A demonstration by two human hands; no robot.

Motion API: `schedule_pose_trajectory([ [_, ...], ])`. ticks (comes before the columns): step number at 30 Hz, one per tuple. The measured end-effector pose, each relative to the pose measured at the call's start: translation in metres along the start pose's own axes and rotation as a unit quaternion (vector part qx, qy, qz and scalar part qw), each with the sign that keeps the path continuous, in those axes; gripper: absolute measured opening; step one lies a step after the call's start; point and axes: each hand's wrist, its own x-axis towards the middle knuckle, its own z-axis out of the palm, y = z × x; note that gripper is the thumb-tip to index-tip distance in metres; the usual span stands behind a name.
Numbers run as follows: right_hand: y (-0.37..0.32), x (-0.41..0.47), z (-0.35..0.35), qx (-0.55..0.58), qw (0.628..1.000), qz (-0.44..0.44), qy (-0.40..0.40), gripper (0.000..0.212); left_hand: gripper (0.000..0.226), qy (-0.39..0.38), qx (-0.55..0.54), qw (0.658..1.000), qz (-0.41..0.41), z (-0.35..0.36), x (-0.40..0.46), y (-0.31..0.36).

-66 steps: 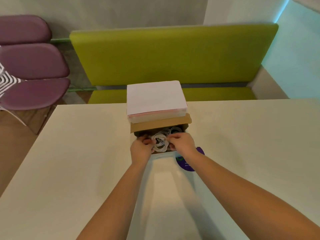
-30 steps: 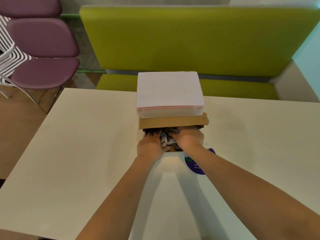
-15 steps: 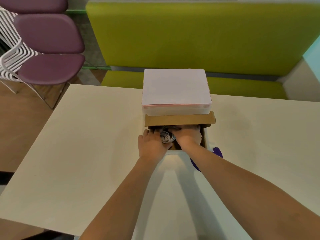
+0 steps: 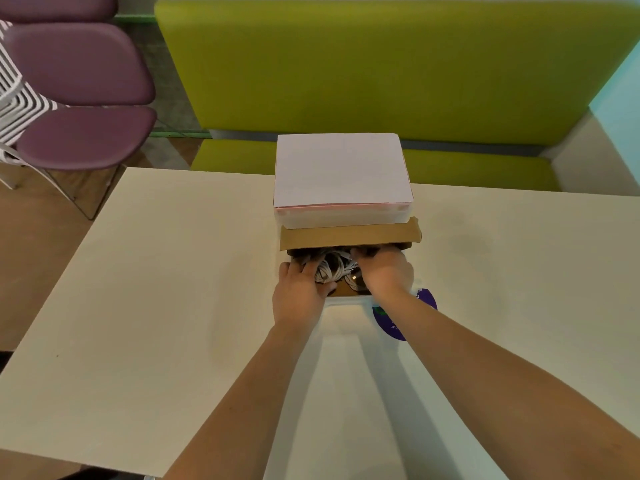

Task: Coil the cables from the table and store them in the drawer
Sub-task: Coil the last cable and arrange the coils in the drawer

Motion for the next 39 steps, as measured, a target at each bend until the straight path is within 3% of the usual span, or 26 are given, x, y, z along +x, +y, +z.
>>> schedule_pose_trajectory([
  [3, -0.003, -0.001, -0.006, 0.021, 1.000, 0.009, 0.002, 0.045, 0.054, 0.004, 0.010, 1.000, 0.003, -0.002, 0.000, 0.001],
  [9, 0.002, -0.009, -0.005, 0.110, 0.993, -0.017, -0.030, 0.015, 0.061, 0.004, 0.052, 0.998, -0.038, 0.001, 0.002, 0.011],
  [12, 0.012, -0.013, -0.003, 0.064, 0.996, -0.049, -0.022, 0.026, 0.062, -0.008, 0.064, 0.997, -0.039, 0.000, 0.004, 0.012],
  [18, 0.021, -0.017, -0.002, 0.036, 0.992, -0.116, -0.022, 0.020, 0.060, -0.014, 0.080, 0.996, -0.047, 0.001, 0.004, 0.013],
  [25, 0.035, -0.021, 0.001, 0.011, 0.984, -0.173, -0.039, 0.052, 0.054, -0.008, 0.117, 0.992, -0.053, 0.007, 0.004, 0.013],
  [35, 0.022, -0.026, 0.007, 0.024, 0.991, -0.134, -0.013, 0.042, 0.050, -0.011, 0.073, 0.997, -0.032, 0.007, 0.000, 0.010],
  [39, 0.031, -0.023, 0.012, 0.021, 0.990, -0.138, -0.009, 0.039, 0.059, -0.021, 0.060, 0.997, -0.034, 0.006, 0.000, 0.009],
])
